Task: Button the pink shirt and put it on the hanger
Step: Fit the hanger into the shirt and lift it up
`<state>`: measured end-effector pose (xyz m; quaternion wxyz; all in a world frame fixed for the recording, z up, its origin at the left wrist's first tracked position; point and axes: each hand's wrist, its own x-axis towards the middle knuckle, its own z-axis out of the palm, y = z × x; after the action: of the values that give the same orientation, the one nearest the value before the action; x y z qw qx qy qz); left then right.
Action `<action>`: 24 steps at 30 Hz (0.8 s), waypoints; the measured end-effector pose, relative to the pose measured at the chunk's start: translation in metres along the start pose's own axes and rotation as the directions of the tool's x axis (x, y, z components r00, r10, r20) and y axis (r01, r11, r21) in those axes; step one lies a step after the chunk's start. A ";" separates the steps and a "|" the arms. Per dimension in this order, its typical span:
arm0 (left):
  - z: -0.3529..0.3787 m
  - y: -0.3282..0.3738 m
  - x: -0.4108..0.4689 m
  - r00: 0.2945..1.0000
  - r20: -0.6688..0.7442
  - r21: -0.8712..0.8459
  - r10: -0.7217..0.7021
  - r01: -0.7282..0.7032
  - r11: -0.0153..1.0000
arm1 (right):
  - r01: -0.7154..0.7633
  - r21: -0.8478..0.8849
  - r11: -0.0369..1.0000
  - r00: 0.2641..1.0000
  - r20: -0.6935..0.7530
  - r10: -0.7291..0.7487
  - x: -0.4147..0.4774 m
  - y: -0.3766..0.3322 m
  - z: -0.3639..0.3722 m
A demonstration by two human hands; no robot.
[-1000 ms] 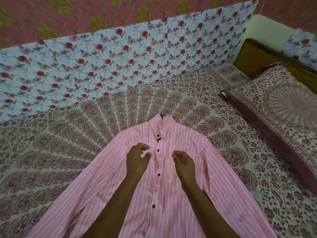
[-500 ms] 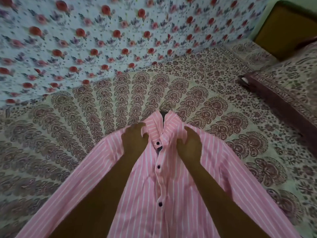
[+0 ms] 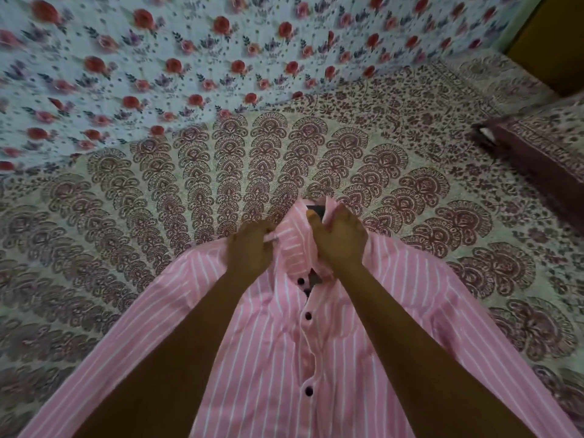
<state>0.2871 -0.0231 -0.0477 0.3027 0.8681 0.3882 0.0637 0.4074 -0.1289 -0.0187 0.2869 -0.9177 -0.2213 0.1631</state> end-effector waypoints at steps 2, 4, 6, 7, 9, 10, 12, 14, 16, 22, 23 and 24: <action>-0.001 -0.003 -0.018 0.996 -0.067 -0.080 0.054 -0.059 0.995 | 0.038 -0.024 0.999 0.999 0.027 -0.037 -0.002 0.002 -0.009; -0.006 -0.001 -0.032 0.989 -0.120 -0.154 0.090 -0.108 0.982 | 0.074 0.016 0.997 0.996 0.050 -0.074 -0.006 0.003 -0.024; -0.014 0.002 -0.045 0.978 -0.171 -0.187 0.121 -0.152 0.970 | 0.063 0.147 0.987 0.995 0.067 -0.073 -0.012 0.004 -0.039; -0.017 0.004 -0.052 0.972 -0.189 -0.189 0.139 -0.175 0.966 | 0.040 0.231 0.972 0.996 0.074 -0.058 -0.017 0.006 -0.046; -0.022 0.007 -0.068 0.965 -0.200 -0.186 0.168 -0.206 0.961 | -0.014 0.366 0.931 0.998 0.065 -0.011 -0.030 0.012 -0.058; -0.022 0.008 -0.075 0.965 -0.199 -0.197 0.172 -0.211 0.957 | -0.023 0.394 0.919 0.999 0.049 0.004 -0.036 0.016 -0.063; -0.023 0.009 -0.089 0.971 -0.185 -0.221 0.152 -0.192 0.956 | -0.026 0.416 0.909 0.999 0.040 0.010 -0.049 0.026 -0.072; -0.023 0.010 -0.099 0.980 -0.162 -0.180 0.113 -0.142 0.973 | -0.022 0.431 0.902 0.999 0.048 0.001 -0.060 0.033 -0.078; -0.025 0.018 -0.110 0.985 -0.158 -0.044 0.062 -0.070 0.997 | 0.019 0.439 0.898 0.999 0.014 -0.028 -0.074 0.036 -0.084; -0.031 0.067 -0.135 0.983 -0.182 0.051 -0.016 0.026 0.998 | 0.052 0.461 0.886 0.999 -0.010 -0.053 -0.101 0.030 -0.098; -0.032 0.070 -0.136 0.983 -0.182 0.032 -0.026 0.032 0.999 | 0.020 0.486 0.874 0.999 0.021 -0.034 -0.104 0.029 -0.102; -0.034 0.072 -0.136 0.982 -0.182 0.009 -0.044 0.046 0.999 | -0.034 0.529 0.848 0.998 0.062 0.002 -0.106 0.031 -0.106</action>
<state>0.2276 -0.1410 0.0381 0.2616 0.8517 0.4341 0.1335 0.3724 -0.2527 0.0642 0.5203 -0.8000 -0.1676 0.2474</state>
